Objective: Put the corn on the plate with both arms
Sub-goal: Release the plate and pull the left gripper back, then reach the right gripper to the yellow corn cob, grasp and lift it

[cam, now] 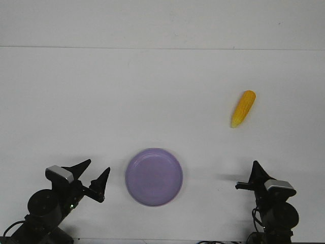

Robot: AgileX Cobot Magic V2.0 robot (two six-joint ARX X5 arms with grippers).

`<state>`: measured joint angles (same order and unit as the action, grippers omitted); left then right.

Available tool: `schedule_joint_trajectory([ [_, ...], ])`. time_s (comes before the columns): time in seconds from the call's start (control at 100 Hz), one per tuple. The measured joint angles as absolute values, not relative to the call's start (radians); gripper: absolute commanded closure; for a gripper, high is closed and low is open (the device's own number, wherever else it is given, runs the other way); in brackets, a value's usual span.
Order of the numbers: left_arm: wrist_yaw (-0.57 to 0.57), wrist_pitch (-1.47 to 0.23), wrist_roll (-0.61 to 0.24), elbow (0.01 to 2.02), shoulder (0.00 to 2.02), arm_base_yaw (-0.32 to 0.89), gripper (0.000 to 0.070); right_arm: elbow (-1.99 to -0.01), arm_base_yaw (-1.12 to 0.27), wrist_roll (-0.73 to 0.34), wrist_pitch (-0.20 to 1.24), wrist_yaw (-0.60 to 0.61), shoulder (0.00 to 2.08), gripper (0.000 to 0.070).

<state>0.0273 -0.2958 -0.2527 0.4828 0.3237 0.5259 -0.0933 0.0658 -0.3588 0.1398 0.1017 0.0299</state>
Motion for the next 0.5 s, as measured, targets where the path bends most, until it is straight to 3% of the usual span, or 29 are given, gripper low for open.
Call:
schedule_joint_trajectory([
  [0.05, 0.027, -0.296, -0.253, 0.483, 0.328, 0.526, 0.0201, -0.169, 0.066, -0.365, 0.137, 0.080, 0.073, 0.0635],
  [0.15, 0.027, -0.296, -0.253, 0.483, 0.332, 0.526, 0.0201, -0.356, 0.066, -0.354, 0.123, 0.067, 0.220, 0.0279],
  [0.19, 0.027, -0.296, -0.253, 0.483, 0.332, 0.526, 0.0201, -0.436, 0.066, -0.348, 0.140, 0.065, 0.302, 0.0189],
  [0.35, 0.027, -0.296, -0.253, 0.483, 0.332, 0.526, 0.0201, -0.770, 0.064, -0.335, 0.337, 0.072, 0.721, 0.0170],
  [0.5, 0.027, -0.297, -0.253, 0.483, 0.332, 0.526, 0.0201, -1.081, 0.060, -0.319, 0.471, 0.072, 1.131, 0.0052],
])
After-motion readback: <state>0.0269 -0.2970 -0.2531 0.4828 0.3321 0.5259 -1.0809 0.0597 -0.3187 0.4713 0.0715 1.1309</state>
